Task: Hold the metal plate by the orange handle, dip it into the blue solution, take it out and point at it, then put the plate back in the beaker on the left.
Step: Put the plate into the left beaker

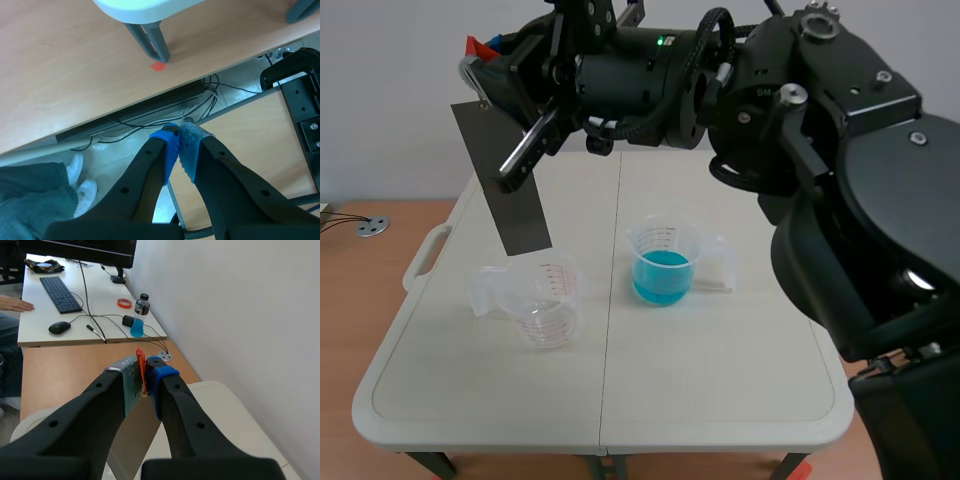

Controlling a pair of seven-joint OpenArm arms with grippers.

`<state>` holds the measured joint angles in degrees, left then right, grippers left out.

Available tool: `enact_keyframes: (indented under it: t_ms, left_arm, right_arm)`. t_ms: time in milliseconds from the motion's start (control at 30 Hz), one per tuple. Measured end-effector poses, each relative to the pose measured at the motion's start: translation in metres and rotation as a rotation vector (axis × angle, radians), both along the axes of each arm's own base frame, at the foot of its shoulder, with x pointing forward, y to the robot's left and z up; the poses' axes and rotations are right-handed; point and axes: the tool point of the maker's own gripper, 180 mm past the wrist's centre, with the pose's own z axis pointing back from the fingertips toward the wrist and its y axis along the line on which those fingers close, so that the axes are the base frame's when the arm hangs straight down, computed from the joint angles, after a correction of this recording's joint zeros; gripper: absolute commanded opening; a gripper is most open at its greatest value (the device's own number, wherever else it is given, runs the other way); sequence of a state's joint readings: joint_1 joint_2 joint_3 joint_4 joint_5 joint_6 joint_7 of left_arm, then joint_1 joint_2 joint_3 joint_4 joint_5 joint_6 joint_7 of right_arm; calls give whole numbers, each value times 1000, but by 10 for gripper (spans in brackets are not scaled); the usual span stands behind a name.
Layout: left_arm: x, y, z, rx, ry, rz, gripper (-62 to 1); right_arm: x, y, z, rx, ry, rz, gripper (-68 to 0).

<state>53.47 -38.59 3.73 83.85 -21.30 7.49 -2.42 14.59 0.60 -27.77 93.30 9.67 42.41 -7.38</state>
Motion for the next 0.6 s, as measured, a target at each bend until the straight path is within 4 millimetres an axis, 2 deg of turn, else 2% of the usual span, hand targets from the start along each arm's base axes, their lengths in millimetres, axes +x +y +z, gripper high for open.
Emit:
enact_keyframes:
  t_ms: [200, 600]
  left_arm:
    - [0, 0, 0, 0, 0, 0, -597]
    - [0, 0, 0, 0, 0, 0, -597]
  right_arm:
    - [1, 0, -3, -1, 8, 0, -662]
    - [7, 0, -27, -16, 77, -5, -662]
